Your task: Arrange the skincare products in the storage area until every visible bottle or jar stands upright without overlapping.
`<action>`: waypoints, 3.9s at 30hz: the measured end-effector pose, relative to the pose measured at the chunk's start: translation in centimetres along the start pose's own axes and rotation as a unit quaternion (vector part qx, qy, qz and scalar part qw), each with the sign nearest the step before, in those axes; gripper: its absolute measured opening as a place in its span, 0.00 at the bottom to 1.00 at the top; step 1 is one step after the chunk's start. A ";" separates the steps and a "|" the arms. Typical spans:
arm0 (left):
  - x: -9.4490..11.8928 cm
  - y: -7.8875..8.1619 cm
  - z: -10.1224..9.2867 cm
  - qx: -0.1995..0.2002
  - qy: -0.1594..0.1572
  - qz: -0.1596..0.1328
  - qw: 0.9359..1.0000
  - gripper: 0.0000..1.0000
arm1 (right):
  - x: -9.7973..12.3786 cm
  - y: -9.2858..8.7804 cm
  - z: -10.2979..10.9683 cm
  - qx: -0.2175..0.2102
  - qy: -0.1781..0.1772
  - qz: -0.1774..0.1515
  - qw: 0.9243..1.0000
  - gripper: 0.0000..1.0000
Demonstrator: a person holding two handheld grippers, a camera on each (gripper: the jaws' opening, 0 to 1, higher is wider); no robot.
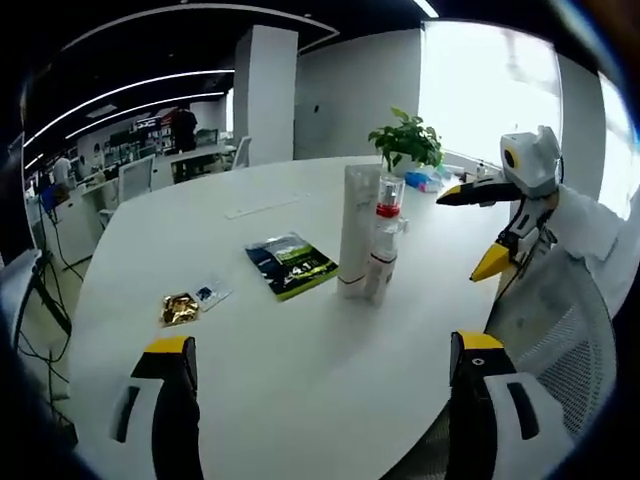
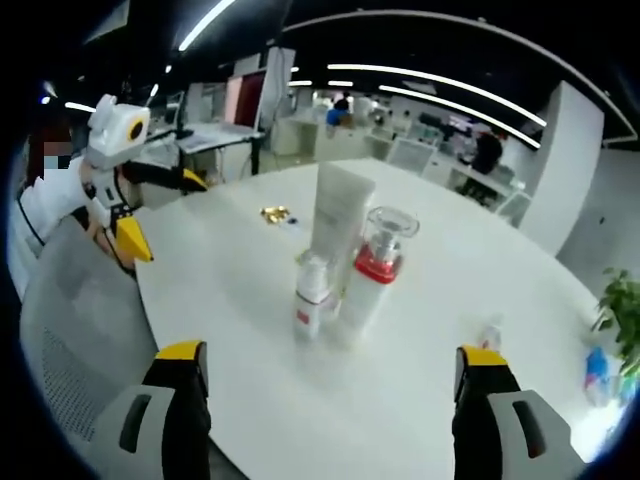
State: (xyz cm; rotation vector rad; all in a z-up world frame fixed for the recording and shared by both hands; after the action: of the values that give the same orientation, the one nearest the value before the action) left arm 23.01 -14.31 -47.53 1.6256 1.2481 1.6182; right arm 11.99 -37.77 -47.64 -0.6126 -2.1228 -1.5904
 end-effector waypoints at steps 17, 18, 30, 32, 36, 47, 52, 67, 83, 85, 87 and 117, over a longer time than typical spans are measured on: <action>-0.1 -0.4 1.4 0.016 0.014 0.000 1.000 0.99 | -2.4 -0.5 -4.6 0.028 -0.015 0.027 0.999 1.00; -0.1 -0.6 1.5 0.020 0.019 0.007 1.000 0.99 | -2.6 -0.7 -5.0 0.032 -0.013 0.035 0.999 1.00; -0.3 -0.7 0.8 0.021 0.007 0.010 1.000 0.99 | -5.0 -2.6 -8.6 0.005 -0.016 0.076 0.997 1.00; -0.2 -0.8 0.8 0.023 0.009 0.008 1.000 0.99 | -5.3 -3.0 -9.5 -0.008 -0.026 0.084 0.996 1.00; -0.2 -0.8 0.8 0.026 0.017 -0.006 1.000 0.99 | -5.7 -3.2 -11.0 -0.041 -0.032 0.084 0.995 1.00; -0.7 -1.9 1.0 0.048 0.017 -0.006 0.999 0.99 | -7.7 -4.6 -13.3 -0.047 -0.029 0.117 0.992 0.90; -0.7 -1.1 0.7 0.013 0.022 -0.023 0.999 0.99 | -8.6 -5.1 -14.6 -0.054 -0.031 0.131 0.989 0.85; -0.8 -1.3 0.9 0.028 0.023 -0.019 0.999 0.99 | -10.9 -6.0 -17.9 -0.058 -0.021 0.188 0.980 0.52; -0.9 -1.4 0.9 0.031 0.028 -0.014 0.999 0.99 | -13.3 -7.5 -19.6 -0.073 -0.011 0.229 0.971 0.40; -0.9 -1.6 1.1 0.031 0.029 -0.011 0.999 0.99 | -13.5 -7.5 -19.9 -0.077 -0.014 0.234 0.969 0.38; -0.8 -1.8 1.2 0.032 0.028 -0.008 0.999 0.99 | -13.8 -7.4 -20.1 -0.080 -0.012 0.235 0.969 0.34; -1.0 -2.1 1.3 0.033 0.020 -0.006 0.999 0.98 | -16.9 -8.1 -22.6 -0.091 -0.018 0.292 0.952 0.22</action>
State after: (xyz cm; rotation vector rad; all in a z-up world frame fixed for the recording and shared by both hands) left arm 23.90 -13.94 -50.01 1.6294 1.3414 1.6267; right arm 22.66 -63.22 -57.65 -1.2054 -1.6042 -1.4332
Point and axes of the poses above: the point that each gripper's makers call its tool centre point, and the gripper's own axes: x roughly backward along the fingers, z roughly to its left, y roughly out of its top, the point moved 5 cm from there along x, roughly backward along the fingers, and after that the axes turned 10 degrees about -y, right-handed, at the moved point
